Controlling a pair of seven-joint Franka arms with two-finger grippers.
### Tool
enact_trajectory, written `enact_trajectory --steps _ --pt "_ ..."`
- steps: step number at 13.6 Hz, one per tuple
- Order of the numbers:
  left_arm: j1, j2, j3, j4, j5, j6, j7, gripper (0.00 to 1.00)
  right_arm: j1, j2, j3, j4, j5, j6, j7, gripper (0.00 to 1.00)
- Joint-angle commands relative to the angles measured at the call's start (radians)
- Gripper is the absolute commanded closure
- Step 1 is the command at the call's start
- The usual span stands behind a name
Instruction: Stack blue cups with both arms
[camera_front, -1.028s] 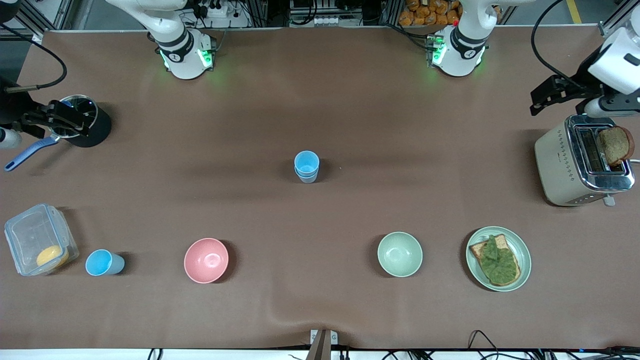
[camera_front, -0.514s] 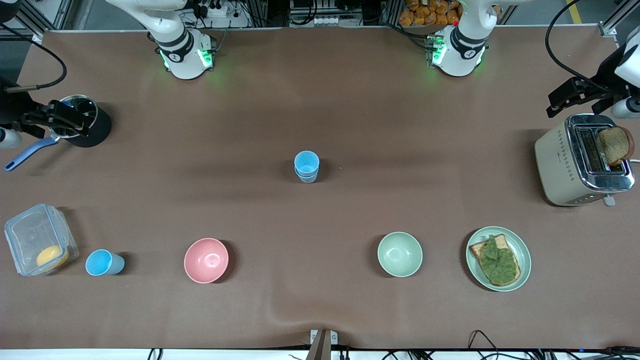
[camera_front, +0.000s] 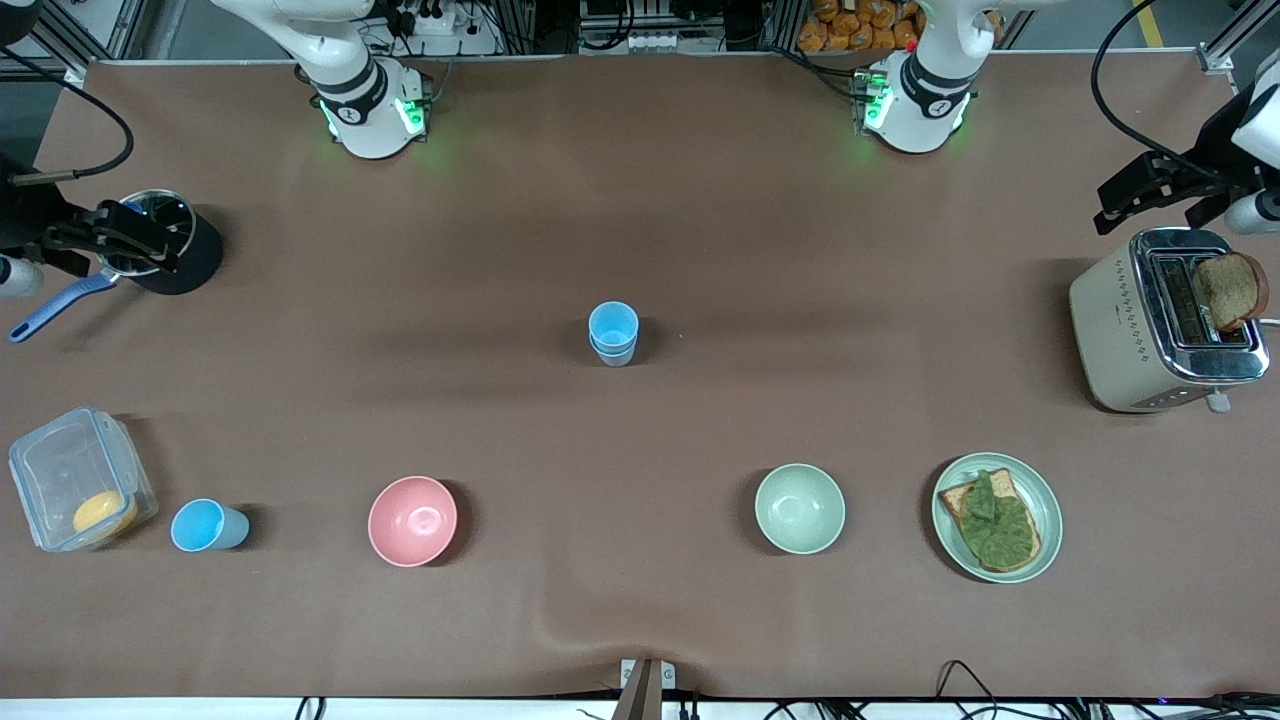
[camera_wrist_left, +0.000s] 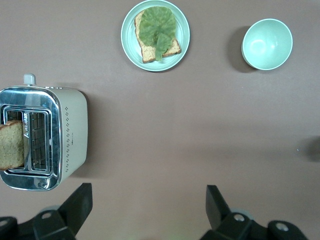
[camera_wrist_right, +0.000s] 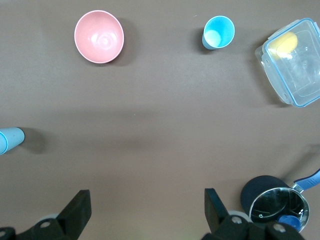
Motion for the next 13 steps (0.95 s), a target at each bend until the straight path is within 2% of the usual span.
enact_trajectory --steps 1,13 --pt "0.001 0.003 -0.008 0.019 0.008 0.001 0.005 0.0 -0.004 0.008 -0.002 0.02 0.014 -0.015 -0.003 0.0" --pt "0.009 0.018 -0.007 0.034 0.003 0.005 0.009 0.0 -0.001 0.008 -0.002 0.025 0.019 -0.013 0.001 0.0"
